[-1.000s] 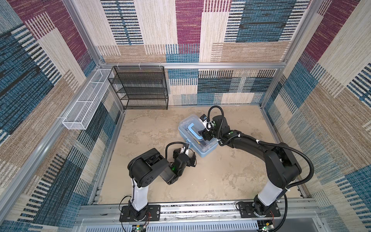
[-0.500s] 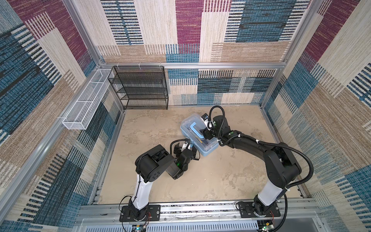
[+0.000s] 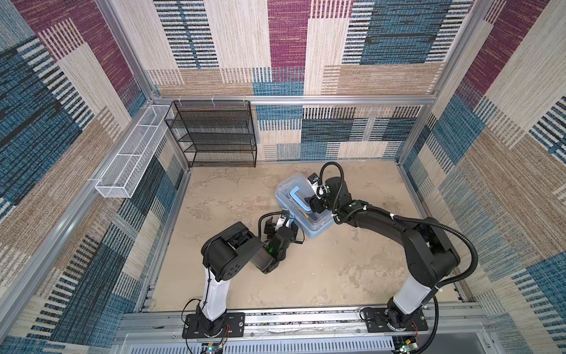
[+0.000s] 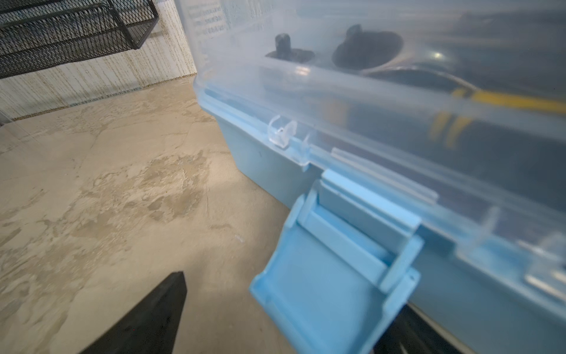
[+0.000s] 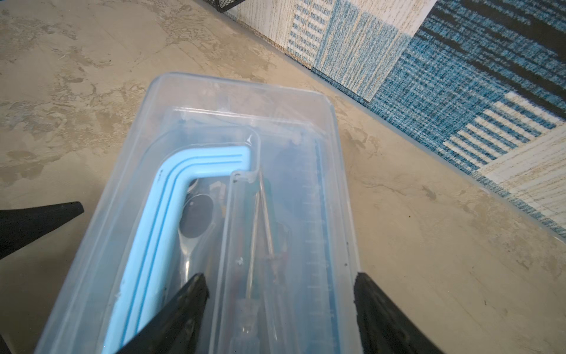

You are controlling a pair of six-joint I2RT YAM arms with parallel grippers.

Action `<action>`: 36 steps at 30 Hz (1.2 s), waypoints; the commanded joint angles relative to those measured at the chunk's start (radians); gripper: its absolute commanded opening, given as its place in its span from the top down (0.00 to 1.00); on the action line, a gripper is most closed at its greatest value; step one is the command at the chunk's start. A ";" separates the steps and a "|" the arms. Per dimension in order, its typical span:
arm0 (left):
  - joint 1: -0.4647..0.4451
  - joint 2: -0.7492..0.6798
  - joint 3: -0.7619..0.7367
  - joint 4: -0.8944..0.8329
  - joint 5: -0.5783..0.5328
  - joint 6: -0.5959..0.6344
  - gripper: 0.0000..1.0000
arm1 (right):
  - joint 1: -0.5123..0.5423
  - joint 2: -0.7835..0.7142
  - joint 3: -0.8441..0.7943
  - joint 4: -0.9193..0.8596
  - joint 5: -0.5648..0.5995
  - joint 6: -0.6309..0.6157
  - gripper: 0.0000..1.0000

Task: Pack the tool kit
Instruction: 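Flip the blue latch up toward the lid with the left gripper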

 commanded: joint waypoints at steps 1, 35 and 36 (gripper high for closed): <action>0.001 -0.017 -0.009 0.002 -0.024 0.028 0.08 | 0.008 0.023 -0.023 -0.267 -0.069 -0.007 0.23; 0.018 -0.186 -0.041 -0.227 -0.046 0.018 0.15 | 0.007 0.014 -0.012 -0.250 -0.074 0.010 0.24; 0.020 -0.189 -0.041 -0.233 -0.045 0.012 0.15 | 0.007 0.012 -0.015 -0.249 -0.072 0.011 0.23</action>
